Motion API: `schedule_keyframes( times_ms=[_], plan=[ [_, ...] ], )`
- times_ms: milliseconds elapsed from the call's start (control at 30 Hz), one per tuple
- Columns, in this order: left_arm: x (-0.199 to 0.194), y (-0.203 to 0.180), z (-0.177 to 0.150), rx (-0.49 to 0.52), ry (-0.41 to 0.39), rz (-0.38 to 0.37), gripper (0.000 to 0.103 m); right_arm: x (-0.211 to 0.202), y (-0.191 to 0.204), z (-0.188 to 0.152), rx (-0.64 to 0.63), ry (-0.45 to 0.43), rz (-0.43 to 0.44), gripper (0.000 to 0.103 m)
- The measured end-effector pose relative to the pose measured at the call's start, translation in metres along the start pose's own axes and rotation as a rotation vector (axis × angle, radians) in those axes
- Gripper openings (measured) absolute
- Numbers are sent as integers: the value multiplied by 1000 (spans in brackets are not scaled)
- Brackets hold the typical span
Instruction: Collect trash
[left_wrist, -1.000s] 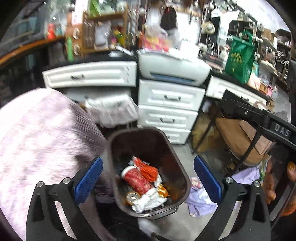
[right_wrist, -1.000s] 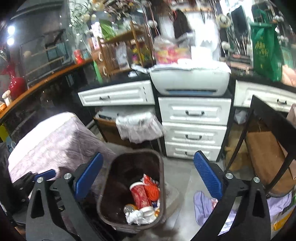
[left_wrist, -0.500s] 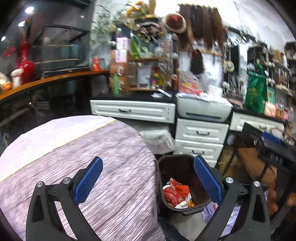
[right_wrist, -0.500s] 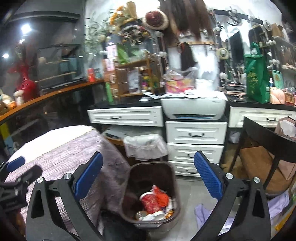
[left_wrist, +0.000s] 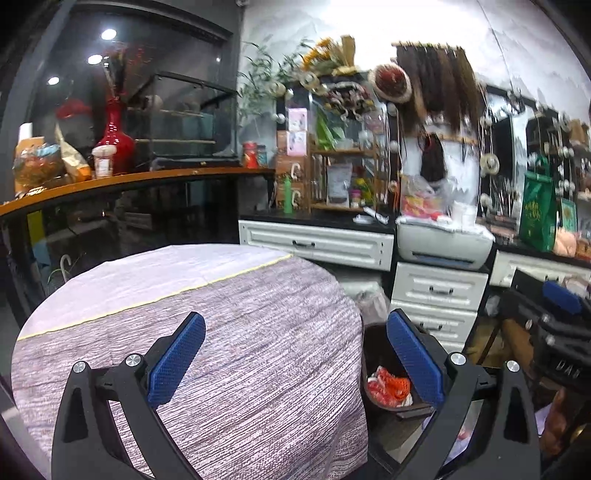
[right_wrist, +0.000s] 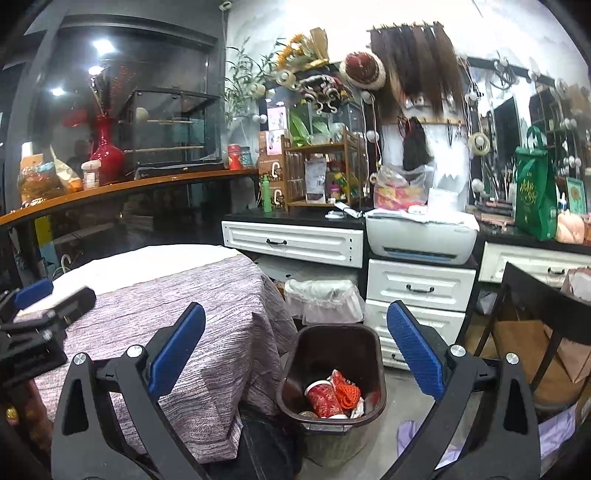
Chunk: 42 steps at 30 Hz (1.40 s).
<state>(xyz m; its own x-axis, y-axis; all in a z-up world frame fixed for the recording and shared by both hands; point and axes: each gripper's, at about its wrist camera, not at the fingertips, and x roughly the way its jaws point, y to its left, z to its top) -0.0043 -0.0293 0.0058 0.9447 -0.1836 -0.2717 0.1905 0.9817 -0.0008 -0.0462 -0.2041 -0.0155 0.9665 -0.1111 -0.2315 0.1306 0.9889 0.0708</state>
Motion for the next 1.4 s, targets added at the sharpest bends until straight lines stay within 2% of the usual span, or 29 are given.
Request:
schedule_keyframes(
  times_ms=[100, 200, 300, 1400],
  plan=[
    [-10, 2, 1, -21, -55, 36, 97, -9, 4, 0, -9, -17, -2, 97],
    [-16, 2, 3, -27, -76, 21, 97, -18, 5, -2, -4, -29, -8, 97],
    [-21, 1, 3, -30, -98, 57, 97, -21, 3, -2, 5, -37, -13, 97],
    [-20, 9, -1, -46, -71, 98, 98, -20, 3, -3, -11, -39, -6, 97]
  ],
)
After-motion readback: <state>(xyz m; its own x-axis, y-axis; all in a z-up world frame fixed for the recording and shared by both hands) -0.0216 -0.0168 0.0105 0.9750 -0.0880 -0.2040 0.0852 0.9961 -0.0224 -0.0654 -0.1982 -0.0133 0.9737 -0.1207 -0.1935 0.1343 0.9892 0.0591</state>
